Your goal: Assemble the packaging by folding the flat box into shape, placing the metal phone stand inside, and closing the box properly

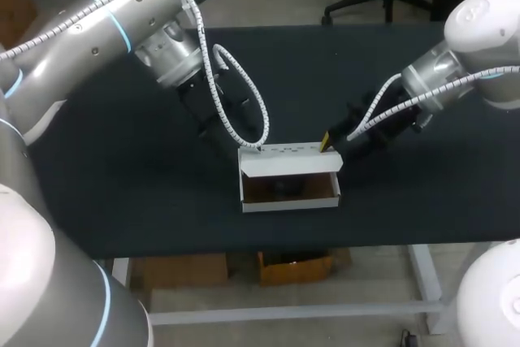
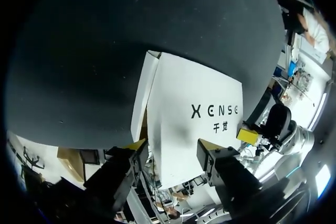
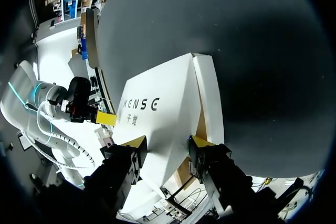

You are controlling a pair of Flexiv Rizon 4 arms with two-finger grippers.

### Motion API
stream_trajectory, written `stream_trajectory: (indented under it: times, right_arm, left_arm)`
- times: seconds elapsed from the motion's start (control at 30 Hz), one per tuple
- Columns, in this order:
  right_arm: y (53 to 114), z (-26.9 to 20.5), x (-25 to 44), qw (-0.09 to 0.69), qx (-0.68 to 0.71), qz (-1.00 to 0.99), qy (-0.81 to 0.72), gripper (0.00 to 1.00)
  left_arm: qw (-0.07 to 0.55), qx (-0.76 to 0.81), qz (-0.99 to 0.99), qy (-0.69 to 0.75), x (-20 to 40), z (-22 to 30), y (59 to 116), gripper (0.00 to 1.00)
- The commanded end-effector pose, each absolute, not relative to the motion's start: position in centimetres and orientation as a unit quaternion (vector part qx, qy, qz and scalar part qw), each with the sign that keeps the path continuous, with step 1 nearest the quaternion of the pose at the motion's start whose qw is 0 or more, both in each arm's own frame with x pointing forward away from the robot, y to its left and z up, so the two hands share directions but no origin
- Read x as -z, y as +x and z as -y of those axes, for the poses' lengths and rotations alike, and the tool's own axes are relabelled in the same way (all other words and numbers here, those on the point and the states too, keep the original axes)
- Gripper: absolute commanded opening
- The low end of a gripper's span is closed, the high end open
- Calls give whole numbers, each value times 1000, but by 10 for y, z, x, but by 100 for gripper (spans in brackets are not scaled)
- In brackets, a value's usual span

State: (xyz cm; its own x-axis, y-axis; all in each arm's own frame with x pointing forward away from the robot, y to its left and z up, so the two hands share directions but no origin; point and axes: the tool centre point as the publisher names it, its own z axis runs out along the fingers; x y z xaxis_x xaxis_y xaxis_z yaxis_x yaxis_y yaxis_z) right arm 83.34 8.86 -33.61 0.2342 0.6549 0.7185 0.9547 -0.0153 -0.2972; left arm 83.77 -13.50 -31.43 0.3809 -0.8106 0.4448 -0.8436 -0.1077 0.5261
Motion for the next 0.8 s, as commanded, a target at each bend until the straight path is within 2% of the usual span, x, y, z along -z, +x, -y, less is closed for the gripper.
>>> stream_trajectory:
  times: [0.03,0.6,0.8]
  right_arm:
    - [831,-88,338,385,196,588,-684,50]
    - [829,-87,348,387,186,591,-683,49]
    - [831,-87,352,388,183,594,-681,51]
  left_arm:
    - [363,-24,557,746,310,137,835,59]
    - [354,-23,562,747,318,137,831,62]
    - [337,-23,564,754,318,135,828,66]
